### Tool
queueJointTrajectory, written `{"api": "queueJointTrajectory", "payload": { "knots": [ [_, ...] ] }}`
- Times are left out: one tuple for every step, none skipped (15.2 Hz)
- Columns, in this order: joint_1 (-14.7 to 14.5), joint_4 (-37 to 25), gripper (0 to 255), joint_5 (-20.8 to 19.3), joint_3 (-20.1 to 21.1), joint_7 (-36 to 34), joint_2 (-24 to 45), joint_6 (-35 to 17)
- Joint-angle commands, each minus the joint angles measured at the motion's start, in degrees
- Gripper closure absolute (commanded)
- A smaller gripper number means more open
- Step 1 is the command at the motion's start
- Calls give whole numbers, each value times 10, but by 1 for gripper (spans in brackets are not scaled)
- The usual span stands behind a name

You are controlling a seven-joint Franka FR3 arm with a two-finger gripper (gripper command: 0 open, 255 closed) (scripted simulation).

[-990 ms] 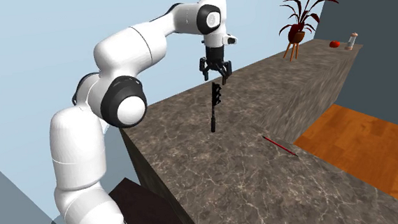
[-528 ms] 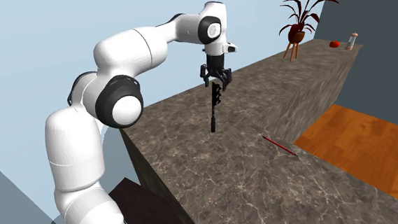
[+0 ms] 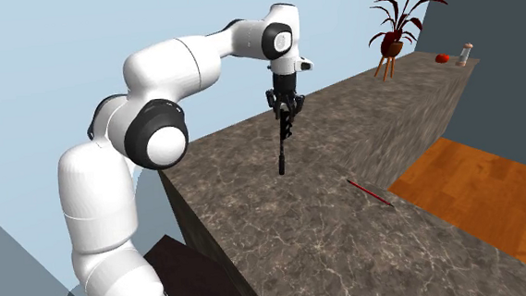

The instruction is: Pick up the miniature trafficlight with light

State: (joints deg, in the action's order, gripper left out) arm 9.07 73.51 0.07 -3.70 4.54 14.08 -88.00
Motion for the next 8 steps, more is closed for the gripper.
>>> {"api": "queueJointTrajectory", "payload": {
  "knots": [
    [0, 1, 255, 0, 0, 0, 0, 0],
    [0, 1, 255, 0, 0, 0, 0, 0],
    [0, -1, 255, 0, 0, -1, 1, 1],
    [0, -13, 255, 0, 0, -1, 4, 10],
    [0, -26, 255, 0, 0, 0, 8, 19],
    [0, -40, 255, 0, 0, 0, 12, 29],
    [1, -54, 255, 1, 0, 0, 16, 39],
    [1, -69, 255, 1, 0, 0, 21, 49]
  ]
}}
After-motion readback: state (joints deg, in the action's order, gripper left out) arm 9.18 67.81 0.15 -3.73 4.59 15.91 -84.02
